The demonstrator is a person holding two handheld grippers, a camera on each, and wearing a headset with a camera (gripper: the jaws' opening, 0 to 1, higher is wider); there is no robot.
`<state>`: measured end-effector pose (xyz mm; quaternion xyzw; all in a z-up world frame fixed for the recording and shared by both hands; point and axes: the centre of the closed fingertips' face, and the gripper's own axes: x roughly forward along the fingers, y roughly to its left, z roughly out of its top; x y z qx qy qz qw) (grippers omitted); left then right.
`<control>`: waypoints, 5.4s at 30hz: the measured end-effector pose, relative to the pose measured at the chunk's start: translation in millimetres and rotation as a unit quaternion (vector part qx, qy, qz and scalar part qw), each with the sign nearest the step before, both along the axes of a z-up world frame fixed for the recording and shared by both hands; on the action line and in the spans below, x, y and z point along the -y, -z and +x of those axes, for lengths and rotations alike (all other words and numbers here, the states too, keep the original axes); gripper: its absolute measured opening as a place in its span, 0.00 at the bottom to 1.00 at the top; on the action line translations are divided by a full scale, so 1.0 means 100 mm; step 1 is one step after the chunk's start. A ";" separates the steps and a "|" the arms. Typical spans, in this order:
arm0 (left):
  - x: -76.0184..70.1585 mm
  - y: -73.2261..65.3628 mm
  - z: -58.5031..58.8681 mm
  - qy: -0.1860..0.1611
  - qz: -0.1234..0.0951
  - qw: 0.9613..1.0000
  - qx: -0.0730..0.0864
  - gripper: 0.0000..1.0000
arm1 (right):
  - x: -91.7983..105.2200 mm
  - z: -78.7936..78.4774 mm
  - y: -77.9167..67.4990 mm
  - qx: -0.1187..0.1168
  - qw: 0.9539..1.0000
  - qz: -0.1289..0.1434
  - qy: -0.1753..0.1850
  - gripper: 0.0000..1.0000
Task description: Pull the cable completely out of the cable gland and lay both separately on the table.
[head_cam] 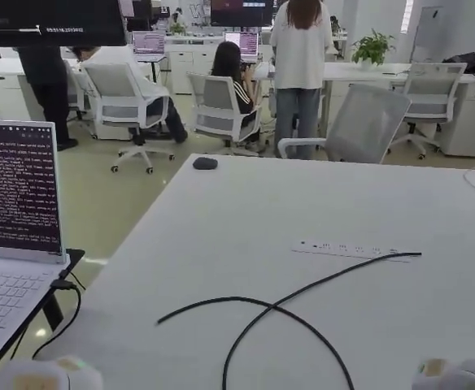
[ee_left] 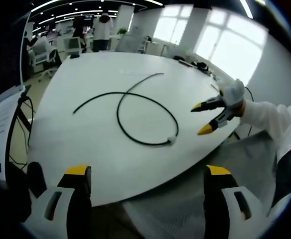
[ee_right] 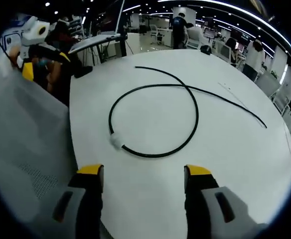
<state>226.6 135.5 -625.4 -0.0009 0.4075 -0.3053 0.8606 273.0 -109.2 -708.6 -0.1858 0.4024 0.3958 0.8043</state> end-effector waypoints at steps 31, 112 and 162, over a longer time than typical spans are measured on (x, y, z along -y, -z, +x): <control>-0.03 0.04 -0.10 -0.002 0.000 1.000 -0.010 0.93 | -0.65 0.00 0.41 0.039 0.974 -0.046 -0.218 0.38; 1.18 -1.05 0.14 0.222 -0.198 0.948 0.110 0.46 | -0.83 -0.43 -1.62 0.205 0.954 0.022 -0.219 0.10; 1.57 -1.57 -0.01 0.370 -0.296 0.869 0.141 0.16 | -0.92 -0.55 -2.37 0.338 0.894 0.119 -0.270 0.12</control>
